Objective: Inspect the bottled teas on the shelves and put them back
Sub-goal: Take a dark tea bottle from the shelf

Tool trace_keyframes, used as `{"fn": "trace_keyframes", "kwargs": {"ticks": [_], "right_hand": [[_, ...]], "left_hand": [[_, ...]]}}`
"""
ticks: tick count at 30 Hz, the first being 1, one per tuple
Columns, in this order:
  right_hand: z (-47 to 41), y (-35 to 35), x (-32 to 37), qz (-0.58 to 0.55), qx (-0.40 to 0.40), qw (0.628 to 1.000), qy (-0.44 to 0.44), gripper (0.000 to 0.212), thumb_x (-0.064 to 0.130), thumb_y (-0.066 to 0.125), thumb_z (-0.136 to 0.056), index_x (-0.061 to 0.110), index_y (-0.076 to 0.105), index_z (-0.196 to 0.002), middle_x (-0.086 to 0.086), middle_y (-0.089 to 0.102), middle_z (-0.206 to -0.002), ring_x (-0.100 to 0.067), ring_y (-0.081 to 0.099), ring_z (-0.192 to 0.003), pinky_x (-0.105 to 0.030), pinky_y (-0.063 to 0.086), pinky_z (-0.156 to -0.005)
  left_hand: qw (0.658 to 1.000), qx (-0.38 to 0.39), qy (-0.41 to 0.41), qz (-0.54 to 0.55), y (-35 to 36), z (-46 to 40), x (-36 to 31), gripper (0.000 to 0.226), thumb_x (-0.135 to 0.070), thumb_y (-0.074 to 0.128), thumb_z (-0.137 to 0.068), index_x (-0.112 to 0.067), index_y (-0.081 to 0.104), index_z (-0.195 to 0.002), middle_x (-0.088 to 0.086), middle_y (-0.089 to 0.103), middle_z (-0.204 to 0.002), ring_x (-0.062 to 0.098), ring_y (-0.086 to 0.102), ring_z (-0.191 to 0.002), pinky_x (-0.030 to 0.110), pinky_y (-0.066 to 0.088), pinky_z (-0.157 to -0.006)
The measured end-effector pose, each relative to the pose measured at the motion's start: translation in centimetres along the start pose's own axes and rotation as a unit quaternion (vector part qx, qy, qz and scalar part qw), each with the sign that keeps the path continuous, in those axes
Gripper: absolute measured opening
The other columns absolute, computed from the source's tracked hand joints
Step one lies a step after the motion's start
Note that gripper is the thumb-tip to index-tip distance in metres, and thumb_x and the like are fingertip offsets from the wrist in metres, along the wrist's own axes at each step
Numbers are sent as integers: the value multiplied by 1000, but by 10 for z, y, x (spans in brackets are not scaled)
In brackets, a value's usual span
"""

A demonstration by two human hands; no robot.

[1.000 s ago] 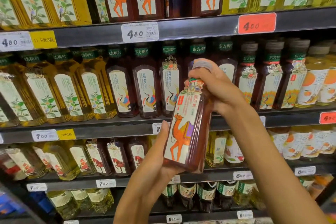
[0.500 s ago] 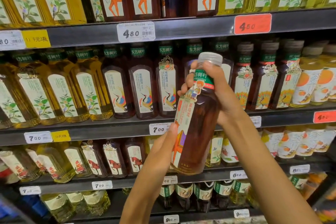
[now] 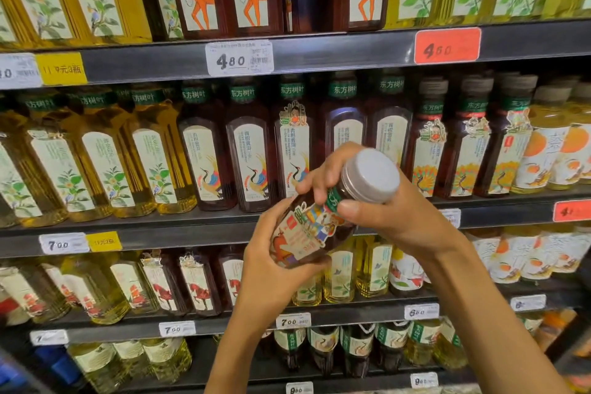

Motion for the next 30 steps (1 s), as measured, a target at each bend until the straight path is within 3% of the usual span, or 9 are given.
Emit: {"fn": "trace_keyframes", "kwargs": {"ticks": [3, 7, 11, 15, 18, 21, 26, 28, 30], "right_hand": [[2, 6, -2, 23, 39, 999, -3, 20, 5, 64, -78, 12, 55, -95, -3, 62, -91, -28, 59, -107, -43, 45, -96], [1, 9, -2, 25, 55, 998, -6, 20, 5, 66, -78, 12, 57, -95, -7, 62, -92, -31, 59, -106, -45, 46, -95], [-9, -5, -8, -53, -63, 997, 6, 16, 21, 72, -73, 22, 64, -86, 1, 65, -81, -24, 63, -84, -35, 51, -78], [-17, -12, -14, -169, -114, 979, 13, 33, 43, 78, -70, 19, 64, -88, 0, 64, -78, -19, 66, -76, -30, 53, -71], [-20, -5, -13, -146, -97, 984, 5, 14, 38, 64, -84, 25, 69, -84, 0, 69, -75, -18, 68, -74, -29, 54, -70], [-19, -6, -16, -117, -140, 983, 15, 23, 32, 51, -91, 26, 67, -75, -1, 67, -65, -17, 65, -62, -29, 53, -62], [-16, -13, -16, -43, -207, 977, 20, 16, 23, 58, -92, 8, 54, -89, -8, 65, -66, -21, 67, -58, -25, 52, -56], [-17, -11, -18, -45, -204, 977, 34, 13, 26, 60, -90, 14, 55, -92, -6, 65, -69, -21, 67, -61, -26, 53, -58], [-18, -10, -25, -94, -192, 974, 73, 18, 31, 60, -88, 15, 56, -96, -7, 67, -72, -22, 68, -65, -28, 55, -60]], "left_hand": [[1000, 1, 5, -3, -2, -3, 2, 80, 1, 87, -60, -26, 51, -127, 6, 59, -124, 16, 59, -114, 32, 52, -93], [1000, 11, 6, 16, -2, -1, 5, 82, -3, 87, -59, -32, 51, -127, 0, 61, -124, 15, 60, -115, 27, 53, -89], [990, 76, -33, 116, 3, 8, 11, 95, -22, 88, -58, -39, 40, -138, -6, 64, -124, 16, 61, -115, 23, 53, -85], [978, 110, -72, 162, 13, 20, 18, 70, -55, 82, -59, -32, 61, -122, 7, 68, -118, 23, 64, -110, 27, 53, -83], [957, 101, -162, 219, 19, 33, 39, 66, -67, 80, -53, -36, 69, -110, 2, 69, -116, 18, 67, -106, 25, 55, -79], [954, 113, -192, 198, 21, 39, 43, 68, -75, 72, -58, -37, 66, -114, 0, 66, -122, 16, 63, -113, 26, 54, -84], [971, 109, -179, 115, 23, 35, 25, 56, -96, 46, -49, -68, 57, -96, -33, 64, -109, -11, 59, -105, 17, 52, -85], [968, 96, -184, 144, 29, 33, 24, 61, -95, 45, -50, -62, 61, -100, -25, 68, -107, -5, 63, -102, 24, 52, -88], [952, 99, -202, 208, 35, 33, 25, 71, -89, 43, -63, -41, 68, -110, -3, 72, -109, 14, 68, -101, 36, 51, -90]]}}
Point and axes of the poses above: each hand's wrist, its own z-axis away from the middle knuckle, its own y-axis out of the palm, x = y × z, the point moved 8 cm from there along -z, towards the middle knuckle
